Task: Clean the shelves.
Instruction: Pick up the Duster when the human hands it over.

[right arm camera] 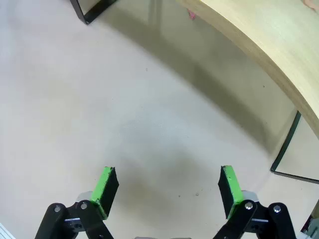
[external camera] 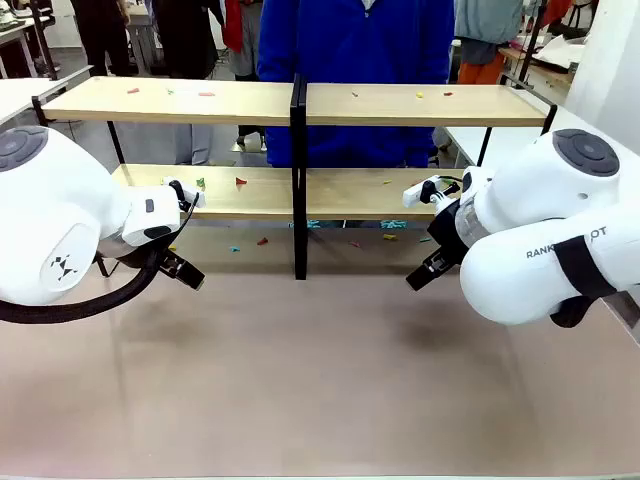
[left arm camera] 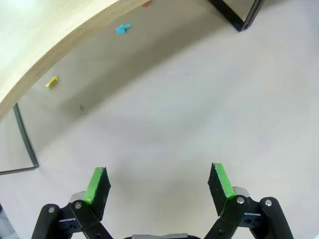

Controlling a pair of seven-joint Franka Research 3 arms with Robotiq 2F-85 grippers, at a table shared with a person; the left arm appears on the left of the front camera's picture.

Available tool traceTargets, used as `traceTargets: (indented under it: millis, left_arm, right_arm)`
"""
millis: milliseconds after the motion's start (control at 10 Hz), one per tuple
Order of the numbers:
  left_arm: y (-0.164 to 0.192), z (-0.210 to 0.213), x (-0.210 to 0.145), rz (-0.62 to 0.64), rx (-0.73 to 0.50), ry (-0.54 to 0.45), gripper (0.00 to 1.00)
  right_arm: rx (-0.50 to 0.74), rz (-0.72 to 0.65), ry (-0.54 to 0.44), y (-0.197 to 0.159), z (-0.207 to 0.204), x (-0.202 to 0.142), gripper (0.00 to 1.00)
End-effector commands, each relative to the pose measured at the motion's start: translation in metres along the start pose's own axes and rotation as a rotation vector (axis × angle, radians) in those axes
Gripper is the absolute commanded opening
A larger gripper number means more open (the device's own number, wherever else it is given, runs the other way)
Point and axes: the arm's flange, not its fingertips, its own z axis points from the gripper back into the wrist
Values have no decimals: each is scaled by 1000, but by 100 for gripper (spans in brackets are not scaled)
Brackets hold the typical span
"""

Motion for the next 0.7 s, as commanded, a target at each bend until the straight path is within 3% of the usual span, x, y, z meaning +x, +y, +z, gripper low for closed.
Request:
traceTargets:
  millis: [0,600]
  left_arm:
    - [0,0,0,0,0,-1,100]
    - [0,0,0,0,0,-1,100]
  right_arm:
    - [0,0,0,0,0,0,100]
    - [0,0,0,0,0,0,100]
